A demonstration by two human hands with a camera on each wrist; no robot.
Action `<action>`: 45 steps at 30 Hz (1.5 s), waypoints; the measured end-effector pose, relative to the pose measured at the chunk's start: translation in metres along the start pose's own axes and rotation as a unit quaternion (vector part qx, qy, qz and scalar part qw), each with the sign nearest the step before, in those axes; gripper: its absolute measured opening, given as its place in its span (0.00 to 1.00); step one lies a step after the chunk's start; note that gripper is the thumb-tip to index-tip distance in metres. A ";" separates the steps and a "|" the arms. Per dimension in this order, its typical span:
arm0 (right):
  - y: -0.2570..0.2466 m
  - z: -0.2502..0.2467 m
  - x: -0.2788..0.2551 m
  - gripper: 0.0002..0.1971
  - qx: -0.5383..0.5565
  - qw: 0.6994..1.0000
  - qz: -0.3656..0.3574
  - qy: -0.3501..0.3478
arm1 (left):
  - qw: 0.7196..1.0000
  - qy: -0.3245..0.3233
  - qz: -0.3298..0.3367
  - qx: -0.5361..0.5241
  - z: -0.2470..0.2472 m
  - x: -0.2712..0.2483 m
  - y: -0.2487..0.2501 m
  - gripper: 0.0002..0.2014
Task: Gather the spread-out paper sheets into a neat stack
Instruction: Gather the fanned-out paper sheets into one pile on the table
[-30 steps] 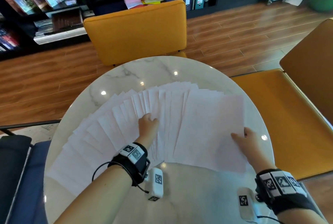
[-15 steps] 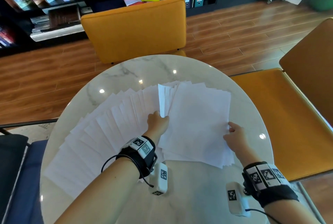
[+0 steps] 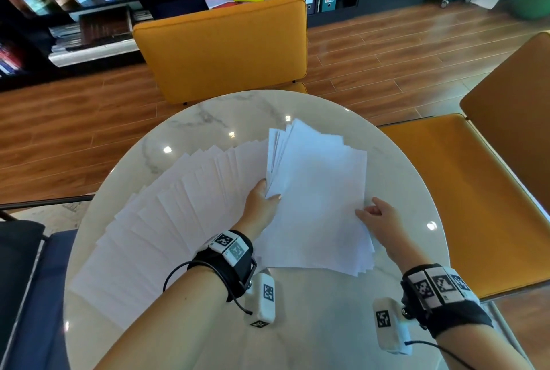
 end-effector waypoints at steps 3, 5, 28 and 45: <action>-0.005 -0.001 0.000 0.35 0.052 0.998 -0.023 -0.004 | 0.999 0.001 0.016 -0.028 -0.004 -0.007 0.001 0.18; -0.007 -0.006 -0.002 0.33 0.110 0.993 -0.034 0.001 | 0.999 -0.001 0.012 -0.045 -0.006 -0.009 -0.005 0.13; -0.009 0.008 0.005 0.25 0.003 1.000 -0.010 -0.026 | 0.984 0.162 -0.064 -0.038 -0.061 -0.027 -0.042 0.19; -0.034 0.043 0.012 0.08 -0.107 0.992 -0.048 -0.055 | 0.989 0.088 -0.119 -0.009 -0.041 0.000 -0.027 0.23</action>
Point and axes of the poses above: each hand's wrist, its own x-axis towards the middle knuckle, its own z-axis out of the palm, y = z × x, the point moved 7 cm from there along x, towards the middle knuckle
